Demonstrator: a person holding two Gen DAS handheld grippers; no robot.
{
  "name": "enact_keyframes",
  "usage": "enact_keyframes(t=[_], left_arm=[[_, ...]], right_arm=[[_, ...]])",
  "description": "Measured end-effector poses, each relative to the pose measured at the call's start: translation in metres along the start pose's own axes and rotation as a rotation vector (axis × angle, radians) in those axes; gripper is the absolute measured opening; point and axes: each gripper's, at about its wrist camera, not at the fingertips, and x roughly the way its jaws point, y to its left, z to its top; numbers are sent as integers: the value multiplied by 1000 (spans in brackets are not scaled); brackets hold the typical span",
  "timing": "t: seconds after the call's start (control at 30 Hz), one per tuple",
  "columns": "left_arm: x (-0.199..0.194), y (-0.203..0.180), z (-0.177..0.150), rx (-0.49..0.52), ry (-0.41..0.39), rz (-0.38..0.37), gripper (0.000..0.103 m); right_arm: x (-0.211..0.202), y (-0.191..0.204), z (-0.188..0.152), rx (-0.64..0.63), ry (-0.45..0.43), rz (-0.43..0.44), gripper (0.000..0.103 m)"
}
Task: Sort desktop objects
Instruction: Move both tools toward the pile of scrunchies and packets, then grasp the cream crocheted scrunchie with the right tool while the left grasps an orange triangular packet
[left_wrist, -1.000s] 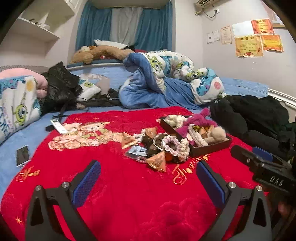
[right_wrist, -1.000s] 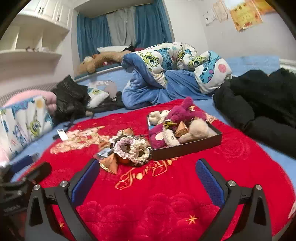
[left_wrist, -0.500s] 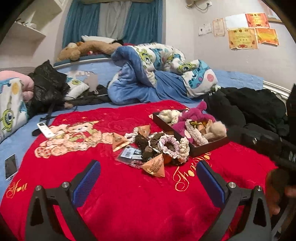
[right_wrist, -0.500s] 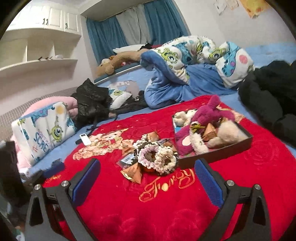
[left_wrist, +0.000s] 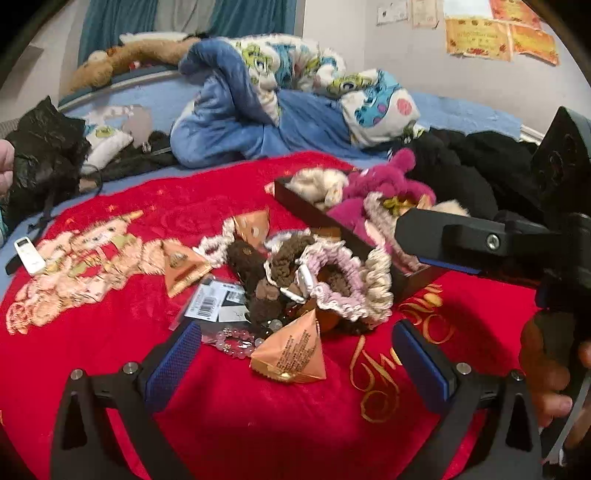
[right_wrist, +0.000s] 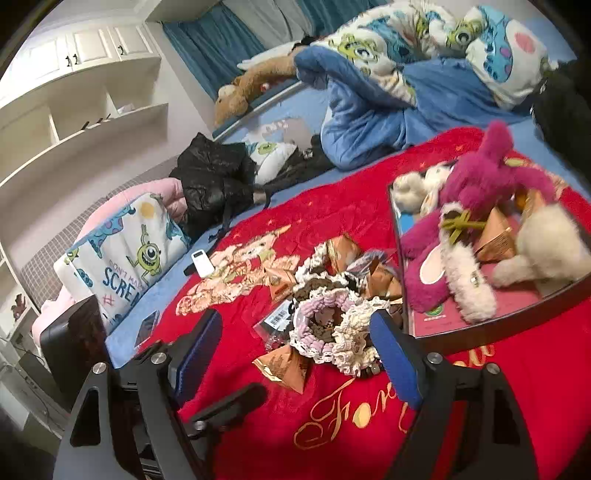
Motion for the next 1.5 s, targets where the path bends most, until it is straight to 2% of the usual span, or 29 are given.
enact_keyframes(t=[0.17, 0.33, 0.4, 0.57, 0.6, 0.67, 0.77, 0.83, 0.93, 1.0, 1.07, 1.3, 1.5], left_arm=[[20, 5, -3, -20, 40, 7, 103], [30, 8, -8, -40, 69, -31, 103], [34, 10, -9, -48, 84, -29, 101], [49, 14, -13, -71, 139, -9, 87], [49, 14, -13, -70, 135, -6, 86], [48, 13, -14, -63, 128, -16, 73], [50, 14, -15, -66, 132, 16, 62], [47, 16, -16, -76, 120, 11, 55], [43, 19, -18, -90, 108, 6, 47], [41, 19, -20, -92, 98, 3, 46], [40, 18, -20, -94, 94, 0, 43], [30, 20, -23, -118, 52, -29, 37], [17, 17, -25, -109, -3, -27, 36]], right_arm=[[18, -12, -3, 51, 26, 7, 82], [26, -12, -7, 22, 49, 5, 82], [29, -15, -9, 25, 53, 5, 80], [37, -22, -13, 46, 77, -7, 72], [38, -22, -14, 41, 82, -11, 70], [40, -21, -16, 35, 86, -22, 67], [40, -21, -21, 36, 71, -47, 64], [39, -21, -24, 39, 57, -76, 58], [36, -25, -25, 62, 41, -101, 42], [35, -28, -26, 71, 34, -107, 31], [33, -28, -26, 66, 28, -114, 26], [31, -4, -30, -57, -7, -192, 19], [25, 9, -32, -124, -39, -207, 17]])
